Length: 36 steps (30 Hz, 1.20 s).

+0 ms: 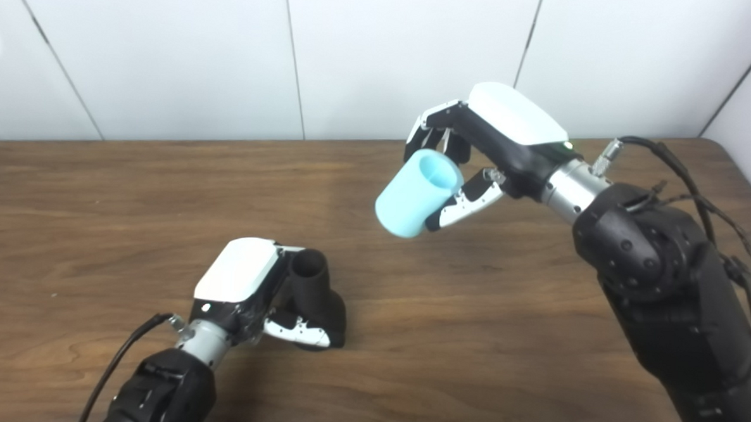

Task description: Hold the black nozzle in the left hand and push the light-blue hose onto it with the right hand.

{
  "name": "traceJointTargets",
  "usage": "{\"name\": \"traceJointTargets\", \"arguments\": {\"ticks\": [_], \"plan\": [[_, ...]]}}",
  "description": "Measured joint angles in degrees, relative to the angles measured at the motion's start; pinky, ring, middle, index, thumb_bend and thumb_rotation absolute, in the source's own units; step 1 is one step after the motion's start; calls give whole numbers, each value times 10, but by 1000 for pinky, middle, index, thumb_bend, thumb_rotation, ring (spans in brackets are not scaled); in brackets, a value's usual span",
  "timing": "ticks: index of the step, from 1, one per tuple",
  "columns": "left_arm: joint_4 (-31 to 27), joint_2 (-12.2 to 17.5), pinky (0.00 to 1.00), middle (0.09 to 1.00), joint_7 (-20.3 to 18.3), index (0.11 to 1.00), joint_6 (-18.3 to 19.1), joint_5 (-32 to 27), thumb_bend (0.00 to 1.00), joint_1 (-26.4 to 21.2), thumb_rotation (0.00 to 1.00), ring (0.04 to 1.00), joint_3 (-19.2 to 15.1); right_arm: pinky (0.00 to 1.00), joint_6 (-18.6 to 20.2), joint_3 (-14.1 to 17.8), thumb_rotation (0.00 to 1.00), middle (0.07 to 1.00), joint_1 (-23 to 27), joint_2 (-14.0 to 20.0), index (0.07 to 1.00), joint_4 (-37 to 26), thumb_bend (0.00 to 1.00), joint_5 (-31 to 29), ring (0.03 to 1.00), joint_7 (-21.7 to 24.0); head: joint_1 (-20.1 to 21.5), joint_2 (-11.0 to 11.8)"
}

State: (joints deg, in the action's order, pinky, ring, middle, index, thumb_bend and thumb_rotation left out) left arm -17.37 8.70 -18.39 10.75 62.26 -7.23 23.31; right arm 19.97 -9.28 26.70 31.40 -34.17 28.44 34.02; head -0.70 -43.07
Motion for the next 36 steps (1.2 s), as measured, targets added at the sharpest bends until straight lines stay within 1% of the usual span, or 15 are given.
{"name": "traceJointTargets", "arguments": {"ticks": [3,6,9,12,16,19,21,25,30,36], "plan": [[1,-5,802,462,-1,496,3,8,526,0,0,613,1,394,4,-9,0,503,0,-14,534,-20,513,1,383,6,-4,-2],[1,-7,809,490,-4,484,8,14,525,-1,0,628,3,402,4,-20,0,502,-8,-28,535,-33,513,5,381,10,-11,-4],[0,-9,816,497,-6,482,10,16,524,-1,0,635,4,423,3,-26,0,497,-23,-43,534,-33,514,12,386,10,-13,-6],[-3,-9,826,499,-11,481,17,17,524,-1,0,644,6,387,2,-29,0,500,-37,-52,530,-32,514,13,387,10,-14,-8],[-8,-9,820,492,-18,484,19,19,525,-2,0,641,7,372,0,-33,0,497,-41,-57,534,-28,514,25,383,9,-14,-8],[-8,-9,825,493,-18,484,19,20,525,-2,0,643,8,386,-4,-38,0,495,-45,-65,537,-21,513,31,382,4,-14,-8],[-9,-9,825,495,-20,483,19,20,525,-2,0,643,8,394,-13,-40,0,495,-49,-73,538,-10,513,33,383,-1,-18,-11],[-12,-11,829,504,-24,476,20,26,524,-1,0,649,10,410,-27,-40,0,495,-54,-77,534,-6,514,34,386,-9,-24,-11],[-13,-15,835,500,-29,479,20,28,524,-1,0,651,10,393,-37,-39,0,495,-56,-89,534,6,514,33,387,-21,-30,-11],[-13,-17,822,497,-29,481,20,36,525,-1,0,641,11,384,-40,-35,0,498,-57,-100,529,8,515,30,392,-26,-34,-11]]}}
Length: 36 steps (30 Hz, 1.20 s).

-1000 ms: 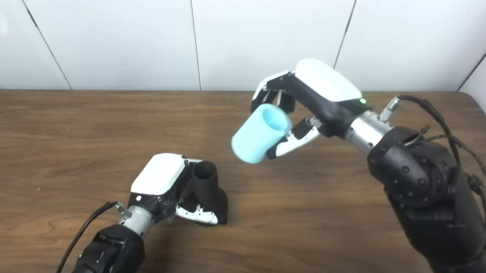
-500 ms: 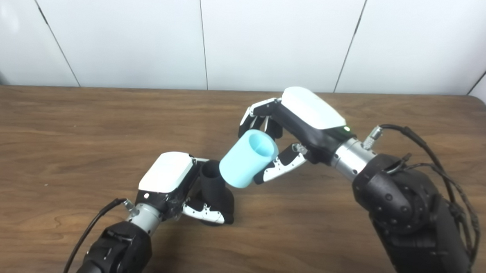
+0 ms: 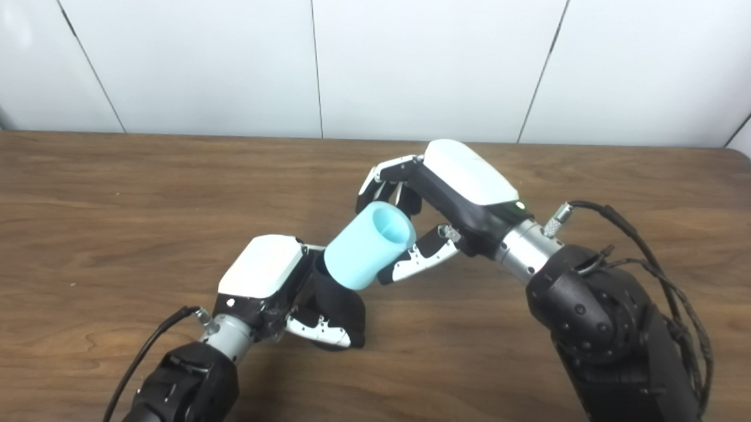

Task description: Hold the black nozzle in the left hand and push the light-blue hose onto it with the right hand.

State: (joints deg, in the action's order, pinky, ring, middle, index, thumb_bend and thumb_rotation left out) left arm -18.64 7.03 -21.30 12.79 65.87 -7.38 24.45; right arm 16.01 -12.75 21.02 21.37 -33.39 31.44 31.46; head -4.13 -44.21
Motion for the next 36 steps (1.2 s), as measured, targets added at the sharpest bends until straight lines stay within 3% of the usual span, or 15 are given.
{"name": "traceJointTargets", "arguments": {"ticks": [13,36], "plan": [[1,-7,826,483,-1,490,0,7,525,0,0,633,6,375,2,8,0,502,1,-6,533,-6,513,-9,387,1,-7,-5],[1,-23,829,477,-10,493,7,23,525,1,0,631,9,363,-6,-17,0,486,17,-2,545,-4,512,10,373,25,-12,-11]]}}
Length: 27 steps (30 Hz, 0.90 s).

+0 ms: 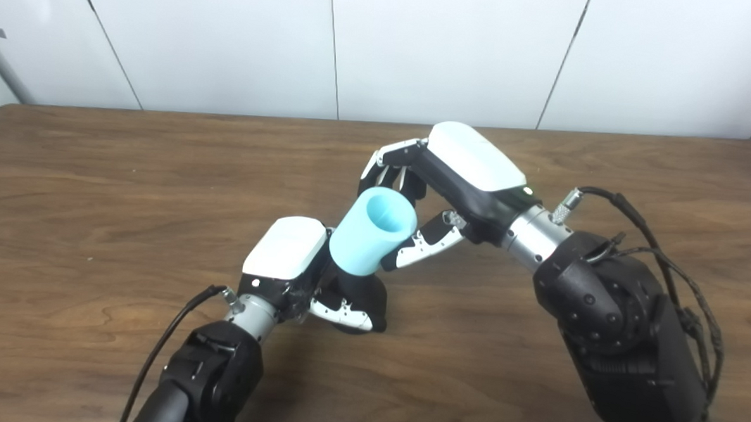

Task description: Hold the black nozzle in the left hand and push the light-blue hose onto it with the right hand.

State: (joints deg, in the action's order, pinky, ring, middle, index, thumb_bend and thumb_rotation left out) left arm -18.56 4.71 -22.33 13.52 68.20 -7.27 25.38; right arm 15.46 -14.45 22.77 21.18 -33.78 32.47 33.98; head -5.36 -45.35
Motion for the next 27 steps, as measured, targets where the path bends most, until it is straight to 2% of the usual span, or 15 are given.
{"name": "traceJointTargets", "arguments": {"ticks": [7,15,24,27], "plan": [[0,-5,825,487,-2,488,4,1,525,0,0,635,1,310,0,-18,0,485,47,15,547,6,511,2,363,42,0,-3],[0,-9,822,502,-1,479,6,12,524,1,0,646,7,314,2,-23,0,488,79,20,545,15,511,-6,362,84,3,-6],[0,-12,829,492,0,485,9,14,525,3,0,644,8,298,10,-18,0,484,95,35,550,29,509,-22,354,98,5,-8],[0,-12,823,492,0,485,9,14,525,3,0,644,8,347,10,-16,0,496,96,36,540,41,512,-29,373,98,4,-9]]}}
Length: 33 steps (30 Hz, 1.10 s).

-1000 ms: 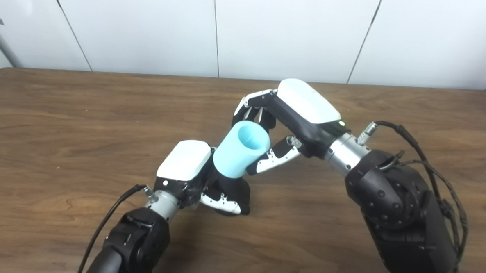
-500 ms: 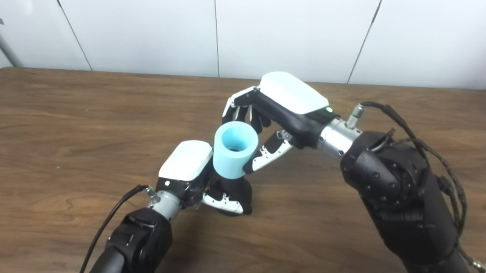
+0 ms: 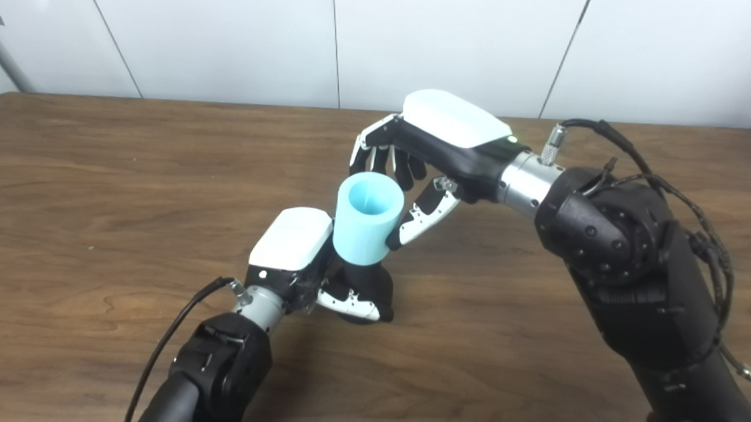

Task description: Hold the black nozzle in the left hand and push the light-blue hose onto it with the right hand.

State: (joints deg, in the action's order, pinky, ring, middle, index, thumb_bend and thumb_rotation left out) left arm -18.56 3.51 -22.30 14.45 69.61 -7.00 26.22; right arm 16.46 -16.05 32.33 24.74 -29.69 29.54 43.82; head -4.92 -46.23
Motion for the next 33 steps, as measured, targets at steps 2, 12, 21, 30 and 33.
{"name": "traceJointTargets", "arguments": {"ticks": [2,12,21,30,33], "plan": [[0,0,825,498,0,482,0,0,525,0,0,648,0,356,-1,1,0,501,0,1,537,8,512,-3,376,0,0,0],[-1,-1,831,511,-1,473,2,8,523,0,0,654,5,373,-12,4,0,506,-6,1,512,45,516,-17,386,-13,3,-3],[-2,-1,843,511,-2,473,2,6,523,1,0,663,5,370,-11,-7,0,502,-3,1,534,40,513,-7,379,-13,3,-5],[-2,-4,841,517,-5,468,3,8,522,0,0,673,9,569,5,-12,205,678,1,27,699,5,898,-3,641,21,4,-5],[-2,-6,838,514,-6,470,3,8,523,0,0,670,11,705,17,-12,343,801,3,56,817,-3,987,-6,796,47,4,-4]]}}
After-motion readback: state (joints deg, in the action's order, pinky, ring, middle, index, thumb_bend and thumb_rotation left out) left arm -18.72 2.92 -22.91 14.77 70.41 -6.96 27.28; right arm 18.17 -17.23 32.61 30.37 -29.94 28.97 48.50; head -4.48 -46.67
